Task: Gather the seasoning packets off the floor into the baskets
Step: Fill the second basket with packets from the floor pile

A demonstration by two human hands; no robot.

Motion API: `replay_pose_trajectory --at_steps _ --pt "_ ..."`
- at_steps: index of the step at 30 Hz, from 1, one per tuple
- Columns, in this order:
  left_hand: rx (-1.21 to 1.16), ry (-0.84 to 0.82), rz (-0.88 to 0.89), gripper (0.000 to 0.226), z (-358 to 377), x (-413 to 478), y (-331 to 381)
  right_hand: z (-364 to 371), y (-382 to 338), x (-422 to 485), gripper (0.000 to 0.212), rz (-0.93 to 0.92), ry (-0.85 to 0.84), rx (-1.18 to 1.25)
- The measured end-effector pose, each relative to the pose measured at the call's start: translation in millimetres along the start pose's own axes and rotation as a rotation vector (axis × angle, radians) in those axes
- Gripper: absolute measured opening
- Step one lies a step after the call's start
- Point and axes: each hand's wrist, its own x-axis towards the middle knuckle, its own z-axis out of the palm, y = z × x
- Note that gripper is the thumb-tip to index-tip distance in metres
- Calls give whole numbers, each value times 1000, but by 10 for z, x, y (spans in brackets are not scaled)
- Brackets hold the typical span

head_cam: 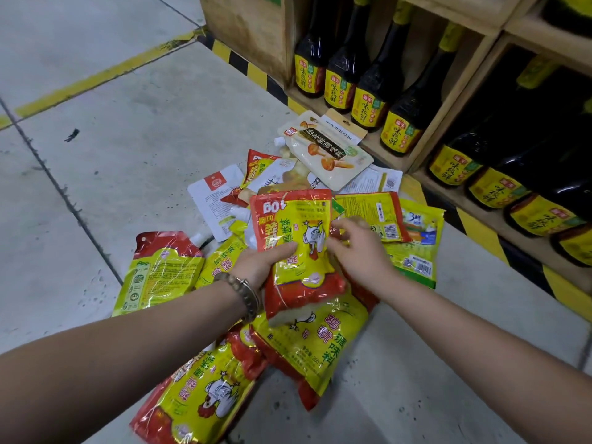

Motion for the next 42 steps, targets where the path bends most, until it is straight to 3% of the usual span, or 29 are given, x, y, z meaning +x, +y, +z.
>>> replay_pose_trajectory --at_steps 2,5,9,14,17,20,24,26,29,31,35,37,42 --pt "19 31 0 57 -48 40 6 -166 269 208 45 -29 20 -352" --pt "-7 25 -27 67 -89 68 -6 -263 669 427 62 -63 -138 -859" --pt "-13 33 -67 71 -136 94 -24 -188 855 478 61 -163 -233 -1007" --pt "-11 48 -86 71 -139 87 -36 -199 881 472 39 -207 -246 -1095" --pt "-4 47 -85 69 -135 66 -18 -251 865 478 34 -242 -121 -977" --pt "7 49 -83 58 -134 46 -18 -411 823 436 6 -345 166 -778" --pt "9 49 -76 42 -125 16 -11 -680 702 211 29 -293 380 -589" --pt "15 41 -60 45 -107 12 -5 -755 566 103 21 -167 415 -368" --pt "28 46 -39 34 -69 -5 2 -755 321 67 15 15 467 184" --pt "35 46 -33 30 -46 -29 -1 -719 92 102 23 174 427 508" --pt "11 31 -11 23 -9 -98 23 -447 -241 28 17 517 7 1052" --pt "-7 39 13 22 13 -127 30 -274 -263 -30 16 586 -99 1021" --pt "-4 58 37 15 61 -218 63 -77 -224 -111 9 554 -99 918"
